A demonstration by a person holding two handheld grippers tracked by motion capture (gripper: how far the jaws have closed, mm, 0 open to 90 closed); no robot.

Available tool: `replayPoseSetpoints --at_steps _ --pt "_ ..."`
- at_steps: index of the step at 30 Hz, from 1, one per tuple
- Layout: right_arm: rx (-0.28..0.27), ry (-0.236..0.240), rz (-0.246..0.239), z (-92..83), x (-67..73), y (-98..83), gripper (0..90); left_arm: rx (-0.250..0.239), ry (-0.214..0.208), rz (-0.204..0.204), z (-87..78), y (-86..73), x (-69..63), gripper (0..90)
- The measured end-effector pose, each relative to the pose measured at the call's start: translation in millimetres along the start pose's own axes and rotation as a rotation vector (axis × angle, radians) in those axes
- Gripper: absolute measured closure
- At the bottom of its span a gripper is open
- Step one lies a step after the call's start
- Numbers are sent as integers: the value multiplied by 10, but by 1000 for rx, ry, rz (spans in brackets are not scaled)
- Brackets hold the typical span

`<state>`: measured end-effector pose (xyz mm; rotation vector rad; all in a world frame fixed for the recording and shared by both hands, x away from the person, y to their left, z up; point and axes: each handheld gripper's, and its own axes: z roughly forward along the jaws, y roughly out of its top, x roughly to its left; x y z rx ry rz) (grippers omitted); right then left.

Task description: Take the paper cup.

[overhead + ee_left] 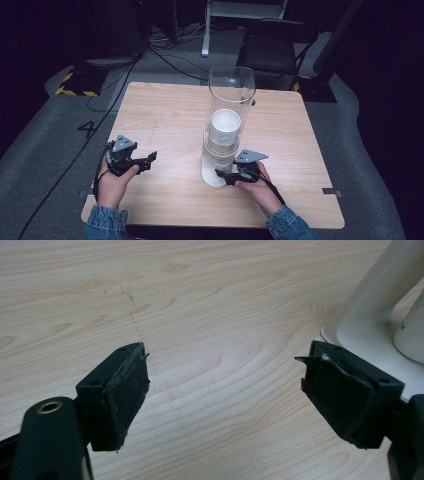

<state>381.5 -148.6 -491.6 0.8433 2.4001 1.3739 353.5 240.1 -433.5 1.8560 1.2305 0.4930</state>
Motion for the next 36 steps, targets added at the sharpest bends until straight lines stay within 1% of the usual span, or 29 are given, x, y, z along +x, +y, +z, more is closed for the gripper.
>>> replayPoseSetpoints --at_steps 2,3,4,5,8,10,12,13,16,19,20,22,24,25,30,31,32,34,35,36 --pt "10 -19 -10 -42 -32 -10 323 2 -5 1 13 11 -11 188" --pt "10 -19 -10 -42 -32 -10 323 3 -4 7 18 18 -12 188" --pt "16 -32 -13 -77 -56 -17 323 0 -8 8 39 35 -23 188" --pt "16 -32 -13 -77 -56 -17 323 0 -8 8 39 35 -23 188" --pt "25 -51 -17 -132 -85 -27 323 6 -14 14 75 53 -31 188" --pt "27 -71 -22 -191 -120 -43 324 9 -18 13 97 67 -45 188" --pt "26 -75 -22 -201 -126 -45 324 9 -23 18 115 81 -56 188" --pt "27 -85 -20 -228 -142 -53 324 10 -28 24 125 91 -60 188" --pt "25 -108 -6 -309 -204 -80 323 8 -30 23 156 110 -75 188" --pt "24 -119 2 -348 -230 -89 324 7 -29 25 171 119 -80 188" --pt "19 -126 9 -394 -253 -90 323 8 -33 27 179 126 -83 188" --pt "15 -128 10 -408 -259 -87 323 10 -37 27 190 133 -90 188" --pt "0 -134 17 -484 -286 -64 324 19 -41 29 197 140 -96 188" --pt "0 -134 17 -484 -286 -64 324 19 -42 28 201 142 -94 188" --pt "-39 -154 43 -642 -367 -4 323 29 -32 28 204 138 -91 188" --pt "-49 -161 50 -676 -390 11 323 27 -31 28 202 139 -90 188" --pt "-73 -173 67 -744 -439 33 323 25 -28 30 201 138 -88 188" --pt "-78 -178 69 -767 -461 39 323 28 -28 28 198 135 -86 188" --pt "-89 -193 77 -819 -511 49 323 30 -27 28 199 133 -84 188" --pt "-93 -198 86 -840 -530 52 323 33 -29 29 199 132 -82 188"
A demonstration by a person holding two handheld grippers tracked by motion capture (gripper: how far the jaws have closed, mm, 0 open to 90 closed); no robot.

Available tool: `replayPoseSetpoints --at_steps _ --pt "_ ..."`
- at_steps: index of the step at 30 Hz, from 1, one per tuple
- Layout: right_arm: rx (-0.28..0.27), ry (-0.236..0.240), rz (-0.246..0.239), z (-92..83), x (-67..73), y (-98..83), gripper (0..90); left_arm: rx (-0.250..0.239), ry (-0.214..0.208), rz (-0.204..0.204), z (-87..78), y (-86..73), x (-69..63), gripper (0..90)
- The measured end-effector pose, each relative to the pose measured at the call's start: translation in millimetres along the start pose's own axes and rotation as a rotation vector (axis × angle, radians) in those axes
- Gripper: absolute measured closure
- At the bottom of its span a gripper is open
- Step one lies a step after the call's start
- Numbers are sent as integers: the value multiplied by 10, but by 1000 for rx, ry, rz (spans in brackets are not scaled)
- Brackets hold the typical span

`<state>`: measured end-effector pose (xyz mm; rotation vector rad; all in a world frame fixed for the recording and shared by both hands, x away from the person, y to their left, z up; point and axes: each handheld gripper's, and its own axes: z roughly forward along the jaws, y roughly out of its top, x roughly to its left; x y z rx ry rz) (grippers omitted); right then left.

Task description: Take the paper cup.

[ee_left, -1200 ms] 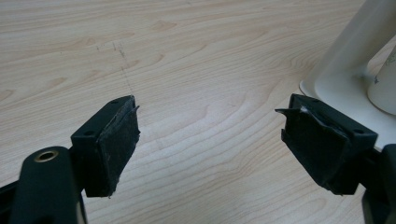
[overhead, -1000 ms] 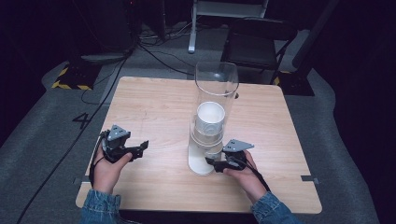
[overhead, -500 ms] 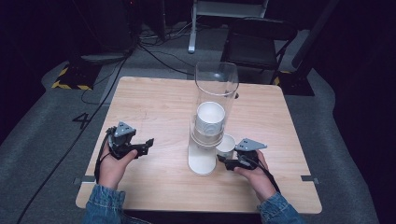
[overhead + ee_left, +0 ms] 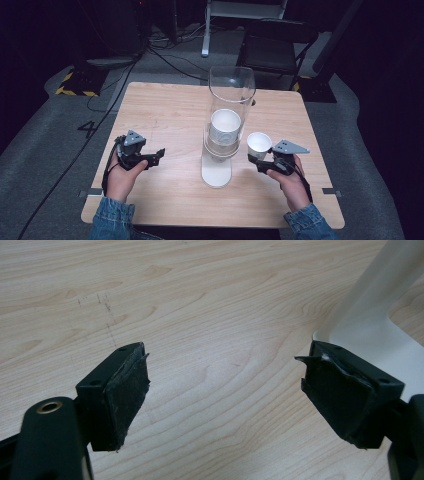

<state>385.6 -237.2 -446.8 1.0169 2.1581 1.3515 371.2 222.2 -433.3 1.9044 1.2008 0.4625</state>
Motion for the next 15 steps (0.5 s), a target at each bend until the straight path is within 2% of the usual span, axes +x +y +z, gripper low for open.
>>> replayPoseSetpoints --at_steps 3,5,9,15 --pt "-19 -18 31 -45 -82 16 322 8 -3 -10 -2 -11 3 188" --pt "-61 -18 69 -68 -145 27 320 15 -1 -14 -10 -17 4 189" --pt "-64 -55 63 -109 -234 46 320 20 0 -16 -25 -32 8 190" --pt "-71 -111 109 -155 -436 22 319 24 7 -22 -56 -70 22 188"
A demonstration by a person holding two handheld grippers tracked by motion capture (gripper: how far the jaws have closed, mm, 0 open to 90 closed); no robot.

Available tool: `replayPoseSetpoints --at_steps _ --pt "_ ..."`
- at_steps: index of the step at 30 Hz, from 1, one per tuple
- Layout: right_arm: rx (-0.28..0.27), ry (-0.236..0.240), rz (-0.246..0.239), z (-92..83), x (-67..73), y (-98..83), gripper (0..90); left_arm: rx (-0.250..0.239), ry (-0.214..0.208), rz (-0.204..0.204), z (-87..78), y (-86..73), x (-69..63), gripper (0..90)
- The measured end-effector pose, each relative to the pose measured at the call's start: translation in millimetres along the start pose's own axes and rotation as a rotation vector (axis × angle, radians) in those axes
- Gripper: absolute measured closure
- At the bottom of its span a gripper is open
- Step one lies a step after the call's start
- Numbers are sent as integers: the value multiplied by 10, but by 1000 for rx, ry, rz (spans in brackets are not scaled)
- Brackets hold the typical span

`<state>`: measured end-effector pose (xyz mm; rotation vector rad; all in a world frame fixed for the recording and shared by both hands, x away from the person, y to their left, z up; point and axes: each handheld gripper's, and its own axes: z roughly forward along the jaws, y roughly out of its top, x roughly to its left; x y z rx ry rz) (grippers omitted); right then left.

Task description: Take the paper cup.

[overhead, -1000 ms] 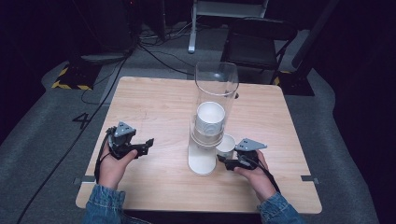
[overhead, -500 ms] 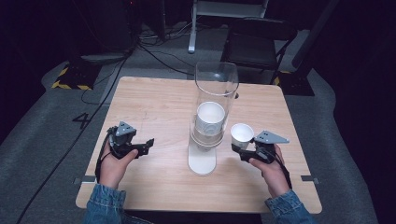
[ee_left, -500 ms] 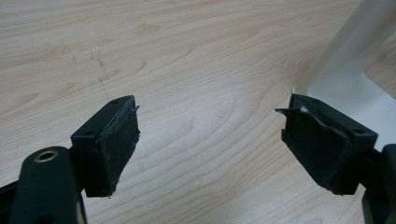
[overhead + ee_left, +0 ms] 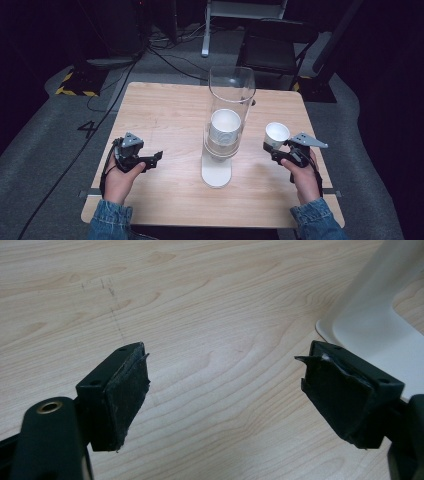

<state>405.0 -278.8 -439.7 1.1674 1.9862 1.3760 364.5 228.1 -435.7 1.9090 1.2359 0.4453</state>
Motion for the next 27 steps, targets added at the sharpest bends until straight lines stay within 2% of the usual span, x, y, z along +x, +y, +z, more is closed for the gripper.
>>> replayPoseSetpoints --at_steps 3,6,13,15,21,27 --pt "-1 -39 41 36 -122 -21 318 10 8 -4 -26 -33 16 189" --pt "7 -55 49 61 -179 -35 319 17 8 -10 -63 -73 24 189" --pt "68 -74 115 199 -318 -82 320 26 28 -15 -158 -169 53 191" --pt "92 -95 114 264 -365 -96 320 27 41 -17 -183 -207 71 188" --pt "140 -107 122 378 -443 -145 319 34 57 -20 -244 -306 118 188" --pt "167 -130 87 463 -489 -192 318 28 53 -12 -279 -346 133 186"
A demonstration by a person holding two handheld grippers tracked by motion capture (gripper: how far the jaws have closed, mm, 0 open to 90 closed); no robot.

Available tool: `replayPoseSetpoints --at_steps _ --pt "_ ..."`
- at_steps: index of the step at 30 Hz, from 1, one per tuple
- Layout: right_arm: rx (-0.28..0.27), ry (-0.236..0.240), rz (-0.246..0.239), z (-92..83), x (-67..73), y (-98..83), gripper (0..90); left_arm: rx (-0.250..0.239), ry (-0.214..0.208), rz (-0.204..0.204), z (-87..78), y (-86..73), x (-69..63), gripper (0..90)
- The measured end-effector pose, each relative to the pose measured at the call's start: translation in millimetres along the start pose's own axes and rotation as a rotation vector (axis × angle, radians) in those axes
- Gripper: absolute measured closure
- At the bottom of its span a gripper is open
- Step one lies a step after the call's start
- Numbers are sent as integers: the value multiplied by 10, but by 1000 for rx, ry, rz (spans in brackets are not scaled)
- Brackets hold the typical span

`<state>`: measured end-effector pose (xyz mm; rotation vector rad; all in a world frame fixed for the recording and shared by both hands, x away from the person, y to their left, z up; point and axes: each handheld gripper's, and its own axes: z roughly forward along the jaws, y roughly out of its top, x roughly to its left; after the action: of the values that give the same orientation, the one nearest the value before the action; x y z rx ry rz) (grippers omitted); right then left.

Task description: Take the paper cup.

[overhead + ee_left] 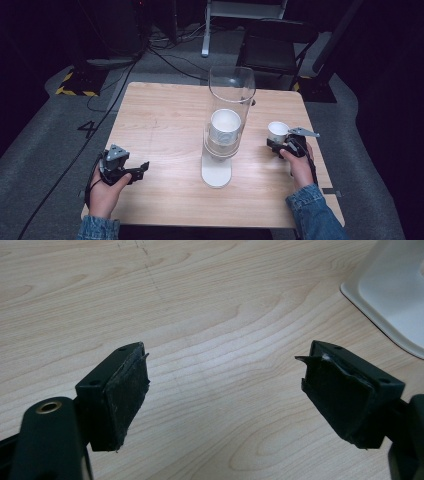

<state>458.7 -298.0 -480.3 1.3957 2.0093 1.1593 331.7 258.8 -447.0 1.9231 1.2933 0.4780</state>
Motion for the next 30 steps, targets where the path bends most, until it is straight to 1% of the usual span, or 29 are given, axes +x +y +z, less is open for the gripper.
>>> replayPoseSetpoints --at_steps 3,7,10,12,15,17,18,21,23,26,29,30 --pt "10 -9 -14 30 -17 -19 317 -4 1 5 3 -8 6 185" --pt "38 -18 -18 52 -37 -54 316 1 -7 4 16 1 -7 185" --pt "54 -20 -23 64 -42 -76 315 6 -5 11 27 8 -6 185" --pt "57 -21 -27 66 -48 -85 315 5 -5 8 39 12 -10 185" --pt "65 -22 -26 62 -57 -100 313 10 -12 14 52 22 -14 185" --pt "66 -23 -25 60 -64 -107 313 10 -15 10 61 27 -22 185" --pt "68 -23 -25 58 -67 -111 312 12 -15 17 64 30 -21 185" --pt "76 -17 -27 54 -70 -121 304 11 -18 17 76 37 -31 185" --pt "89 -7 -30 62 -69 -133 268 14 -19 18 79 41 -35 185" --pt "93 -9 -25 64 -65 -137 208 16 -21 24 81 47 -35 185" --pt "74 -11 -20 39 -58 -123 168 14 -22 24 81 50 -34 185" --pt "62 -14 -16 5 -53 -113 160 14 -25 21 82 52 -34 185"
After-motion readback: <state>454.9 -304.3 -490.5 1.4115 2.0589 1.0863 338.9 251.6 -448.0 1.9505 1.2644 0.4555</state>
